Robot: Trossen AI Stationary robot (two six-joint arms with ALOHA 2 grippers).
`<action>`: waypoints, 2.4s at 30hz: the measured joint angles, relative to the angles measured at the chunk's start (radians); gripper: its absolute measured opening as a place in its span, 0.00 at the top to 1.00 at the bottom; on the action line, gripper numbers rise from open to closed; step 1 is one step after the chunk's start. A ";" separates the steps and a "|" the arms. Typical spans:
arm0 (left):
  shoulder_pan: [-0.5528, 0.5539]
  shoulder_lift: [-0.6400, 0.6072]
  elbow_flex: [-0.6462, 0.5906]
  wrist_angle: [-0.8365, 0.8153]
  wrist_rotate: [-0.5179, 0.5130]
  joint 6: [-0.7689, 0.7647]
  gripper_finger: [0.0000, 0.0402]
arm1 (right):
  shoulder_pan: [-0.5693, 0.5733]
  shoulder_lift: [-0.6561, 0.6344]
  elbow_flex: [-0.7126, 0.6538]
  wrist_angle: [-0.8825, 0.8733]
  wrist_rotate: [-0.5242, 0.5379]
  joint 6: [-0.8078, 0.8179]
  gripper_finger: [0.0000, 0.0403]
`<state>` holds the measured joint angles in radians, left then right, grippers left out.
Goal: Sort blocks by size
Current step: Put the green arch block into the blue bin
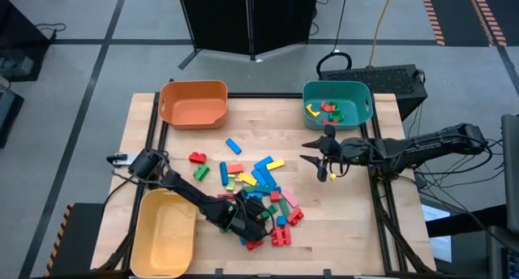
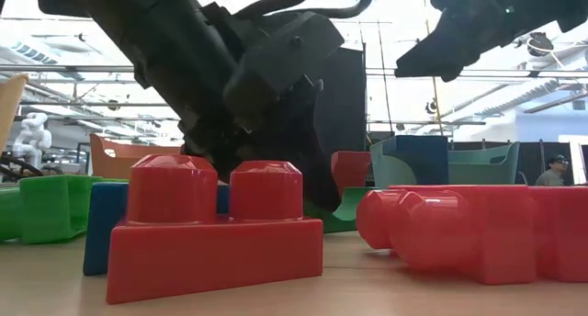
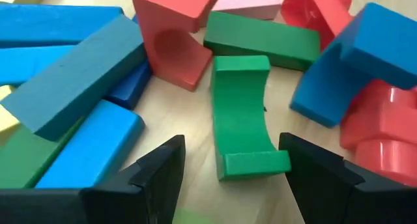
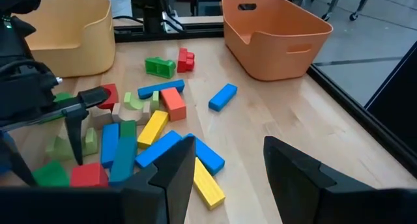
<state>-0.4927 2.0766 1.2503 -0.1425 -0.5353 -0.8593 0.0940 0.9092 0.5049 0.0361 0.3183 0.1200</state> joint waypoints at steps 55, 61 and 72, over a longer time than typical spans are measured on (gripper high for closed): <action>0.058 -0.212 -0.001 -0.123 -0.022 0.272 0.68 | 0.120 0.086 0.000 -0.002 -0.061 0.061 0.58; 0.105 -0.215 -0.001 -0.098 -0.020 0.320 0.68 | 0.181 0.188 0.000 0.146 -0.064 -0.028 0.58; 0.144 -0.215 -0.001 0.008 0.023 0.422 0.68 | 0.229 0.323 0.000 0.309 -0.156 -0.147 0.54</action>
<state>-0.3491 1.8618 1.2491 -0.1348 -0.5119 -0.4376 0.3233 1.2326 0.5045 0.3456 0.1623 -0.0275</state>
